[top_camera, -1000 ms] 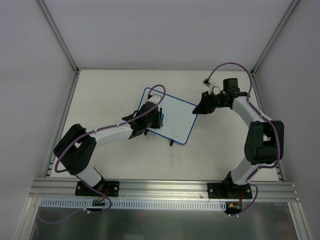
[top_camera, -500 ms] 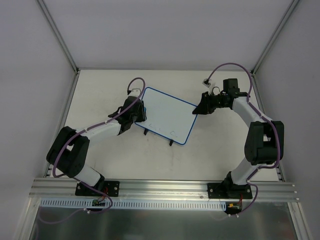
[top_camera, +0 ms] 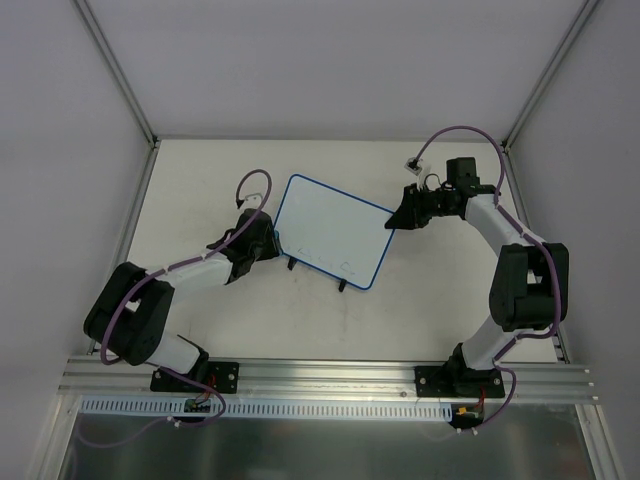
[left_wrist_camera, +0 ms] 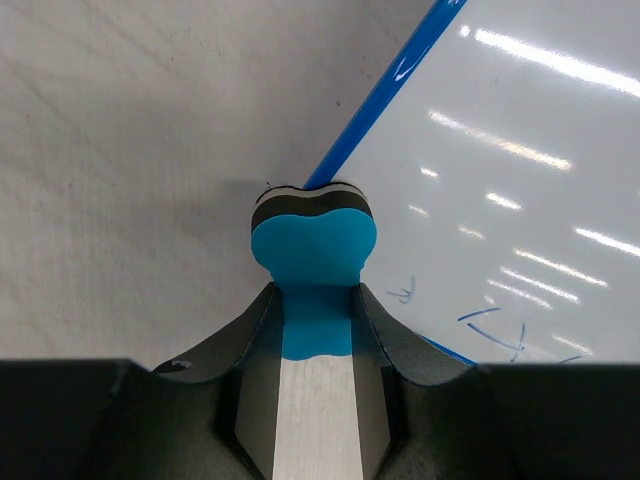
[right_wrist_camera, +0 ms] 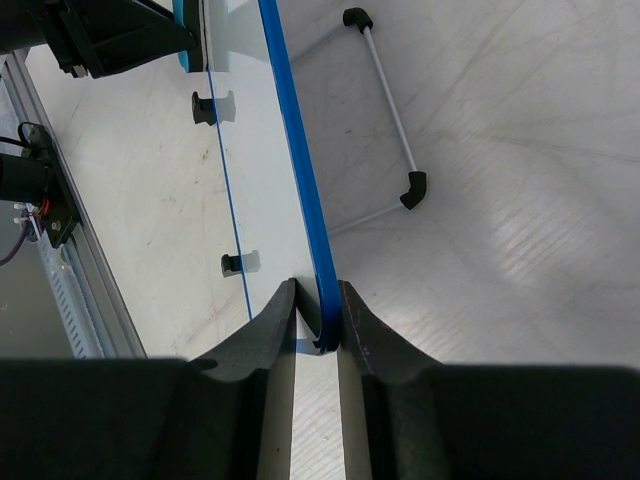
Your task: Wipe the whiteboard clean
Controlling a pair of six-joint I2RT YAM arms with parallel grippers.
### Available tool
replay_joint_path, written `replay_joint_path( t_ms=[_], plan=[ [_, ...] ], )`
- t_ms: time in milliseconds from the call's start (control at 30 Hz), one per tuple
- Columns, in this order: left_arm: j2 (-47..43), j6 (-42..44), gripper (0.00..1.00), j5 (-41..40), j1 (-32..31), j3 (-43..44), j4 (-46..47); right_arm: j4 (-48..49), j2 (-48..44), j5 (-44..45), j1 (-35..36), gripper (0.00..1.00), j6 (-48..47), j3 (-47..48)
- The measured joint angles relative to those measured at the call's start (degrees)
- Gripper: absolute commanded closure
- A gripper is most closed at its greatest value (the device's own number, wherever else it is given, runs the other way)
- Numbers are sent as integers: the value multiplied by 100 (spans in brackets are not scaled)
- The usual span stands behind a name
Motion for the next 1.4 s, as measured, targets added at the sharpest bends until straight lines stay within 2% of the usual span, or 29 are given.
replay_joint_path(
  t_ms=[400, 800, 1200, 1400],
  plan=[
    [-170, 289, 100, 101, 0, 0, 24, -2, -13, 7, -2, 100, -24, -2],
    [-166, 1040, 100, 651, -4, -232, 968, 2, -20, 4, -2, 100, -37, -11],
    [85, 1281, 100, 754, -22, -376, 1541, -37, -20, 2, -28, 100, -37, -22],
    [192, 1543, 100, 688, -385, -306, 1663, -46, -20, 4, -44, 100, -37, -22]
  ],
)
